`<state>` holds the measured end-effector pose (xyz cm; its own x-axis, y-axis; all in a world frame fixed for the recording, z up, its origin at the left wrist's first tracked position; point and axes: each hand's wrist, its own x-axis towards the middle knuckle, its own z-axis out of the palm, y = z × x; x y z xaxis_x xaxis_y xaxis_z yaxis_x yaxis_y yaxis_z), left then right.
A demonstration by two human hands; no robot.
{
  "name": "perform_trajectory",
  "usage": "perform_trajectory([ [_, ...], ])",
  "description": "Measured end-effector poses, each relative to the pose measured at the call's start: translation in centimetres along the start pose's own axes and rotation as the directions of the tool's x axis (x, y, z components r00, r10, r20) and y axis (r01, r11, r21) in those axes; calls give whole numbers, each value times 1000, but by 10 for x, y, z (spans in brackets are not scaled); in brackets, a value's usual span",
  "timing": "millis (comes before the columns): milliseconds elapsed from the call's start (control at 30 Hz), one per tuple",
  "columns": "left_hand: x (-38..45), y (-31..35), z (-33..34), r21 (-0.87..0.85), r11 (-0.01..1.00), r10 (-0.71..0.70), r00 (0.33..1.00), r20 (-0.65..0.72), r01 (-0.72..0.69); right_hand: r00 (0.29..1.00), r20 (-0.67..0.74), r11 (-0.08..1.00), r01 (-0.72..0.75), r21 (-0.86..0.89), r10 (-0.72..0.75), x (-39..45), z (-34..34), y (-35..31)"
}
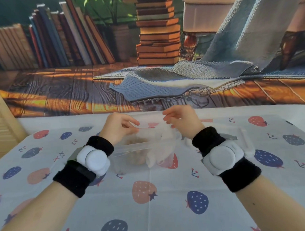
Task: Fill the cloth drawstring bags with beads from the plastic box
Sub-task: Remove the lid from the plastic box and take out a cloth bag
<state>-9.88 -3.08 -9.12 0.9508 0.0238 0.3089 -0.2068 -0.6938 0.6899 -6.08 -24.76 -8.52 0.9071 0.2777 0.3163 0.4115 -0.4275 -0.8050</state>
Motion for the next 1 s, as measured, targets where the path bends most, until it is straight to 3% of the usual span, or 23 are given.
perform_trajectory([
  [100, -2, -2, 2, -45, 998, -48, 999, 2, 48, 987, 160, 982, 55, -179, -26, 9, 39, -11],
  [200, -5, -6, -1, -3, 1000, -28, 999, 20, 28, 970, 237, 960, 9, -279, 59, 17, 60, -6],
  [367, -9, -15, -17, 191, 981, -21, 977, 214, -21, 955, 249, 979, -122, -166, 161, 21, 54, -5],
  [633, -4, -23, -18, 61, 998, -8, 982, 187, -4, 916, 308, 966, -231, -119, 257, 32, 52, -4],
  [800, 4, -24, -17, -31, 998, -48, 969, 244, 57, 959, 215, 982, -190, 16, 182, 29, 53, 4],
  [1000, 4, -26, -9, 41, 999, -27, 974, 226, 18, 949, 278, 989, -148, -18, 148, 25, 55, -1],
])
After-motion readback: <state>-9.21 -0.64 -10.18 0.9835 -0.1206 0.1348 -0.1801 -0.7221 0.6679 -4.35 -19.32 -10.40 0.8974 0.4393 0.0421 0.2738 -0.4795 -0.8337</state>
